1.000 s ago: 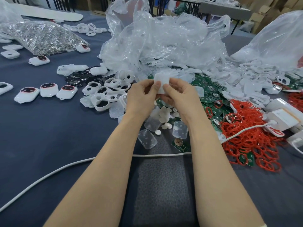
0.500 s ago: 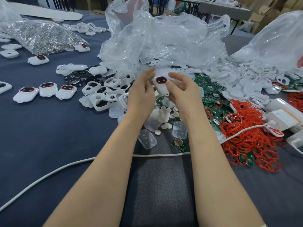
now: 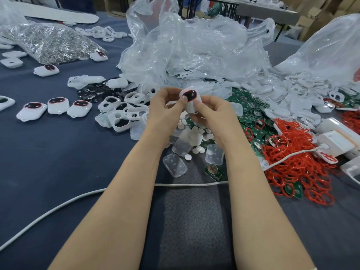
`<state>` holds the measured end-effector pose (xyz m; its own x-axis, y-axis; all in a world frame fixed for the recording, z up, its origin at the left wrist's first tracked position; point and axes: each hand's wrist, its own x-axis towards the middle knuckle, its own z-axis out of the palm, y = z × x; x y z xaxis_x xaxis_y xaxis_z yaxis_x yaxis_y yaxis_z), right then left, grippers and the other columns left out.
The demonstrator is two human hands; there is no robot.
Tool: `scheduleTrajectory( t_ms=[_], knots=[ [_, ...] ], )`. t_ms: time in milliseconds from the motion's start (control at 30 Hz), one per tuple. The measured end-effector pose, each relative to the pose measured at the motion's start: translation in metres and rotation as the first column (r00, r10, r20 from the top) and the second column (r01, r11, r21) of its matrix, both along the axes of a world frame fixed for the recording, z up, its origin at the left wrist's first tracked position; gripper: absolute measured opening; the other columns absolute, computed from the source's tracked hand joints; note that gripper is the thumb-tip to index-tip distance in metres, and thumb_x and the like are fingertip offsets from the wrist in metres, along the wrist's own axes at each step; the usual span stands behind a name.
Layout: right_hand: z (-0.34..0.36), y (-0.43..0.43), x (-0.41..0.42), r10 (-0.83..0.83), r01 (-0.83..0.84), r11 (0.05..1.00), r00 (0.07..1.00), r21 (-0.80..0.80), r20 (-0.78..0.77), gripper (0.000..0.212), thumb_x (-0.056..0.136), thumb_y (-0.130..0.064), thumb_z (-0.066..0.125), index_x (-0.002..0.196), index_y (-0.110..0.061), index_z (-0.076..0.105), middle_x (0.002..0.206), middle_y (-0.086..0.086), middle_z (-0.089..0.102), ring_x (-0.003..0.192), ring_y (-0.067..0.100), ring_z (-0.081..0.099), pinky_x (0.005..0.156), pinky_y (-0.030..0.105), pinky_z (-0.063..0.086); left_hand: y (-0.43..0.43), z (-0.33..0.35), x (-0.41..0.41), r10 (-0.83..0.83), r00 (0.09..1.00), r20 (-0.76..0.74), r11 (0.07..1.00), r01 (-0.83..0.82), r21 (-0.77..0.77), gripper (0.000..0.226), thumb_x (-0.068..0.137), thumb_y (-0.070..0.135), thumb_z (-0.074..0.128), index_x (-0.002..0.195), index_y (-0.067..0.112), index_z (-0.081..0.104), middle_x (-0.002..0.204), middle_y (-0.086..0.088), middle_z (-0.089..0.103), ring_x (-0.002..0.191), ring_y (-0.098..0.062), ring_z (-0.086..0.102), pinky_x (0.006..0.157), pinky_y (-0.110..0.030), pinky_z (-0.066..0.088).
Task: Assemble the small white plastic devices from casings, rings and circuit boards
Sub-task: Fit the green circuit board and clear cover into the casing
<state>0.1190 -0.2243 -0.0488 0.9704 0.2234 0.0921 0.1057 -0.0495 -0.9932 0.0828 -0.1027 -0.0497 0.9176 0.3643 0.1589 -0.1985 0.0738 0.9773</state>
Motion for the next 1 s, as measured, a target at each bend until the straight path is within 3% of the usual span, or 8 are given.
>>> scheduleTrajectory(
  t_ms=[167, 233, 300, 433, 533, 733, 900, 1000],
  knots=[
    [-0.0018, 0.0038, -0.0010, -0.014, 0.018, 0.998, 0.998, -0.065, 0.059, 0.004, 0.091, -0.027, 0.063, 0.094, -0.025, 0.065, 0.082, 0.005, 0.069, 0.078, 0.016, 0.066, 0.076, 0.031, 0.057, -0.0040, 0.0002, 0.0017, 0.002, 1.000, 0.031, 0.991, -0.006, 0.135, 0.020, 0.092, 0.008, 0.060, 0.088, 0.027, 0.057, 0.089, 0.009, 0.064, 0.083, -0.005, 0.061, 0.077, -0.017, 0.050],
    [-0.0013, 0.0046, -0.0016, -0.024, 0.026, 0.999, 0.998, -0.034, 0.061, 0.004, 0.092, -0.024, 0.062, 0.090, -0.026, 0.063, 0.076, 0.003, 0.064, 0.073, 0.016, 0.060, 0.068, 0.030, 0.053, -0.0049, 0.0005, 0.0010, -0.015, 0.999, 0.041, 0.987, 0.008, 0.161, 0.023, 0.092, 0.004, 0.059, 0.088, 0.026, 0.057, 0.086, 0.009, 0.063, 0.080, -0.003, 0.061, 0.074, -0.014, 0.050],
    [-0.0010, 0.0055, -0.0015, -0.035, 0.035, 0.999, 0.998, -0.004, 0.044, 0.008, 0.092, -0.022, 0.062, 0.086, -0.026, 0.063, 0.070, -0.004, 0.062, 0.069, 0.012, 0.057, 0.063, 0.026, 0.049, -0.0040, 0.0005, 0.0006, -0.023, 0.999, 0.046, 0.984, 0.015, 0.175, 0.021, 0.091, 0.003, 0.059, 0.089, 0.023, 0.058, 0.086, 0.008, 0.064, 0.080, -0.004, 0.061, 0.075, -0.014, 0.051],
    [-0.0024, 0.0045, 0.0000, -0.010, 0.010, 0.999, 1.000, 0.045, 0.003, 0.003, 0.092, -0.023, 0.063, 0.091, -0.026, 0.065, 0.069, -0.012, 0.067, 0.072, 0.004, 0.065, 0.068, 0.023, 0.054, -0.0026, 0.0005, 0.0003, -0.034, 0.999, 0.040, 0.988, 0.027, 0.153, 0.013, 0.092, 0.007, 0.061, 0.095, 0.019, 0.061, 0.087, 0.007, 0.065, 0.079, -0.003, 0.061, 0.074, -0.014, 0.050],
    [-0.0019, 0.0025, 0.0013, -0.003, 0.004, 0.997, 1.000, 0.074, -0.016, 0.005, 0.092, -0.024, 0.062, 0.096, -0.023, 0.066, 0.074, -0.009, 0.070, 0.077, 0.006, 0.067, 0.073, 0.025, 0.056, -0.0018, 0.0014, -0.0007, -0.039, 0.999, 0.036, 0.993, 0.035, 0.111, 0.010, 0.092, 0.011, 0.063, 0.100, 0.015, 0.064, 0.088, 0.005, 0.067, 0.080, -0.003, 0.062, 0.075, -0.014, 0.050],
    [-0.0013, 0.0004, 0.0008, 0.030, -0.030, 0.999, 1.000, 0.035, -0.002, 0.007, 0.094, -0.020, 0.060, 0.097, -0.023, 0.066, 0.082, -0.002, 0.071, 0.080, 0.010, 0.068, 0.077, 0.031, 0.058, -0.0006, 0.0024, -0.0012, -0.045, 0.999, 0.010, 0.998, 0.044, 0.049, 0.009, 0.094, 0.014, 0.060, 0.091, 0.019, 0.066, 0.088, -0.003, 0.068, 0.085, -0.014, 0.062, 0.085, -0.031, 0.052],
    [-0.0007, 0.0002, 0.0001, 0.017, -0.017, 1.000, 1.000, 0.001, 0.003, 0.009, 0.093, -0.021, 0.060, 0.099, -0.023, 0.067, 0.083, -0.002, 0.069, 0.078, 0.009, 0.067, 0.074, 0.026, 0.057, -0.0008, 0.0015, 0.0005, -0.023, 1.000, -0.005, 0.994, 0.024, 0.106, 0.008, 0.095, 0.014, 0.059, 0.092, 0.016, 0.066, 0.083, 0.000, 0.066, 0.078, -0.010, 0.059, 0.075, -0.024, 0.049],
    [-0.0015, 0.0019, -0.0006, 0.001, -0.001, 1.000, 1.000, 0.000, -0.007, 0.011, 0.093, -0.022, 0.061, 0.101, -0.022, 0.068, 0.086, -0.001, 0.069, 0.081, 0.011, 0.067, 0.076, 0.027, 0.057, -0.0020, 0.0007, 0.0008, -0.013, 1.000, -0.024, 0.993, 0.016, 0.121, 0.007, 0.095, 0.014, 0.058, 0.095, 0.014, 0.065, 0.084, 0.000, 0.065, 0.079, -0.011, 0.059, 0.077, -0.026, 0.050]
  ],
)
